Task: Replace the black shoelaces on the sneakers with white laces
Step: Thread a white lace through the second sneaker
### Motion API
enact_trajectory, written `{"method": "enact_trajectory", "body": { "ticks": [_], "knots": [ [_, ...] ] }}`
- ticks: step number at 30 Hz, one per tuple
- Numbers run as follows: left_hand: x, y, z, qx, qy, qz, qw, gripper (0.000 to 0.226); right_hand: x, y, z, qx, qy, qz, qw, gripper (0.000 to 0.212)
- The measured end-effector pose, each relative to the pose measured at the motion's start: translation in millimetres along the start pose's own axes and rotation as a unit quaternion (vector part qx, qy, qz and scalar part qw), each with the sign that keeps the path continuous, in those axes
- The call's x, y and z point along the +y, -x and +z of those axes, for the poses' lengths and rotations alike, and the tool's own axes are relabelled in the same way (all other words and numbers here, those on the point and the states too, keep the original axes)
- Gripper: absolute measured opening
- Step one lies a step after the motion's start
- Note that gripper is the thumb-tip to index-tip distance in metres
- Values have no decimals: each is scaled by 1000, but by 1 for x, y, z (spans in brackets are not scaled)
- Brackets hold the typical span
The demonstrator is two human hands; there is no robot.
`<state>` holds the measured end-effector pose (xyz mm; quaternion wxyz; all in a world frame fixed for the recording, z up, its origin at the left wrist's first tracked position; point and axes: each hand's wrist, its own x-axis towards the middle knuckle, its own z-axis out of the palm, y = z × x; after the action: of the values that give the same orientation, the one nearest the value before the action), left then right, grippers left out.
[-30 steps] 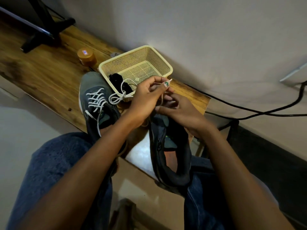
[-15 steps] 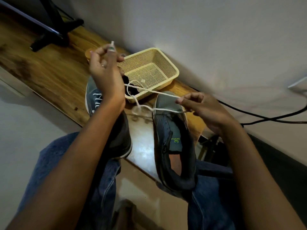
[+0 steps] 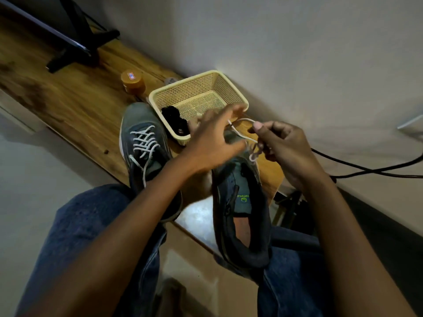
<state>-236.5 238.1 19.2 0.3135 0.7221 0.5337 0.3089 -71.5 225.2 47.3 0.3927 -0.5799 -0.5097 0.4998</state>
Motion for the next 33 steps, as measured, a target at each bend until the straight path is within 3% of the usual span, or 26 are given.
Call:
{"method": "enact_trajectory", "body": {
  "ticks": [1, 3, 7, 10, 14, 17, 20, 24, 27, 29, 31, 33],
  "knots": [
    [-1, 1, 8, -60, 39, 1, 997, 55, -1, 1, 2, -18, -10, -3, 1000, 15],
    [-2, 2, 14, -86, 48, -1, 995, 41, -2, 2, 4, -29, -8, -9, 999, 11],
    [-6, -3, -6, 37, 36, 6, 999, 28, -1, 1, -6, -5, 4, -18, 1000, 6],
    [0, -2, -11, 106, -12, -1, 994, 24, 1, 0, -8, -31, 19, -22, 999, 11],
    [-9, -5, -9, 195, 5, -45, 980, 26, 14, -7, -12, 46, 196, -61, 978, 12],
    [-18, -12, -25, 308, 109, -105, 939, 28, 18, -11, -25, 109, 207, -76, 969, 24],
    [-23, -15, -39, 382, 205, -152, 888, 29, 18, -10, -29, 81, 203, -69, 973, 31],
    [-29, -17, -48, 465, 287, -201, 813, 27, 21, -13, -32, 90, 229, -22, 969, 33],
    [-32, -18, -63, 525, 365, -227, 735, 29, 23, -15, -38, 146, 219, 11, 965, 32],
    [-32, -17, -69, 529, 392, -248, 711, 29, 24, -15, -40, 181, 179, 21, 967, 29],
    [-31, -15, -65, 509, 341, -279, 739, 26, 22, -14, -37, 197, 134, 17, 971, 30],
    [-29, -11, -55, 470, 231, -287, 802, 27, 19, -14, -30, 191, 114, -2, 975, 29]
  ]
}}
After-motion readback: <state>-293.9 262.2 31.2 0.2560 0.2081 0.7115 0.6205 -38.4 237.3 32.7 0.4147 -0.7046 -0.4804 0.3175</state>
